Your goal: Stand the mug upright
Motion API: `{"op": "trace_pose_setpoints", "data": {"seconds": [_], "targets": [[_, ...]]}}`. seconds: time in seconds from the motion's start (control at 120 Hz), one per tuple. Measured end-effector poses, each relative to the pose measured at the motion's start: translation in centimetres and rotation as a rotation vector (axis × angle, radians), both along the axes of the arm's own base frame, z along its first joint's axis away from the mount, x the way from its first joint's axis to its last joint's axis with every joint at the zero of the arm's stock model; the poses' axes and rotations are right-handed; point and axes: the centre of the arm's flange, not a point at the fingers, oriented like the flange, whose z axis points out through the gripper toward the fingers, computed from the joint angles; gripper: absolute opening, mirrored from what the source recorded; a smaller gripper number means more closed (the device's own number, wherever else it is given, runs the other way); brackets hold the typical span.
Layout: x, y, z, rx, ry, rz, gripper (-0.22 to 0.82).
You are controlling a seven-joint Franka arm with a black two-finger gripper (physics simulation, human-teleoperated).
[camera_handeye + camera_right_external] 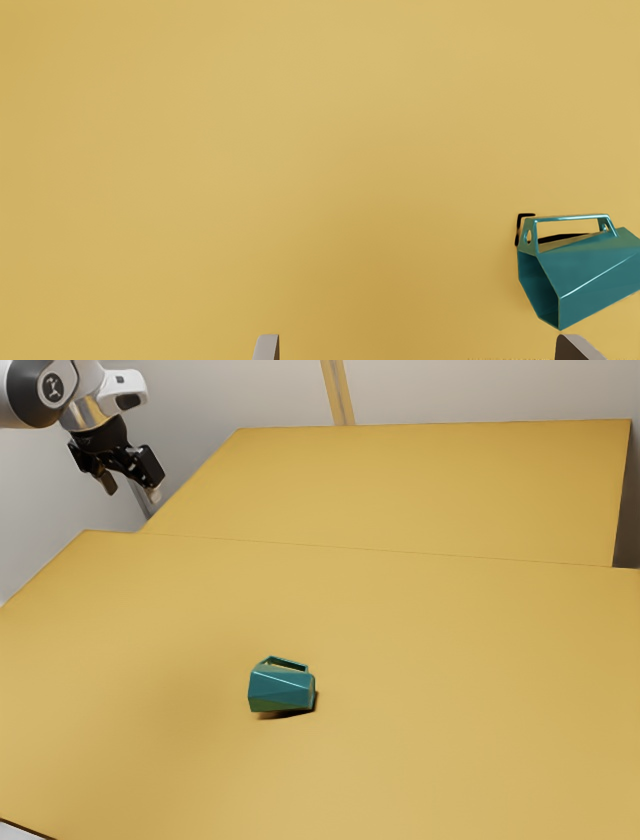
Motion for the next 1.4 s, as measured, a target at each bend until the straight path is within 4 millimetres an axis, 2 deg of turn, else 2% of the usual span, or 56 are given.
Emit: {"op": "trace_pose_setpoints", "data": {"seconds": [0.333, 0.483, 0.6, 0.642, 0.842, 1.0, 1.05, 1.133, 1.175, 1.4], "targets": [[0.3, 0.2, 0.2, 0.007, -0.035, -0.020, 0.60], [1.4, -0.2, -2.2, -0.044, -0.047, -0.026, 0.60], [1.3, -0.7, -5.7, -0.155, 0.000, 0.006, 0.60], [1.0, -0.5, -7.7, -0.216, 0.035, 0.035, 0.60], [-0.4, 3.1, -17.1, -0.460, 0.185, 0.230, 0.60], [-0.6, 5.3, -22.5, -0.581, 0.255, 0.361, 0.60], [-0.2, 4.6, -24.3, -0.610, 0.284, 0.375, 0.60], [0.8, 1.2, -26.5, -0.643, 0.329, 0.356, 0.60], [0.8, 0.1, -27.6, -0.665, 0.350, 0.360, 0.60], [-1.6, -1.7, -33.1, -0.795, 0.449, 0.462, 0.60]]}}
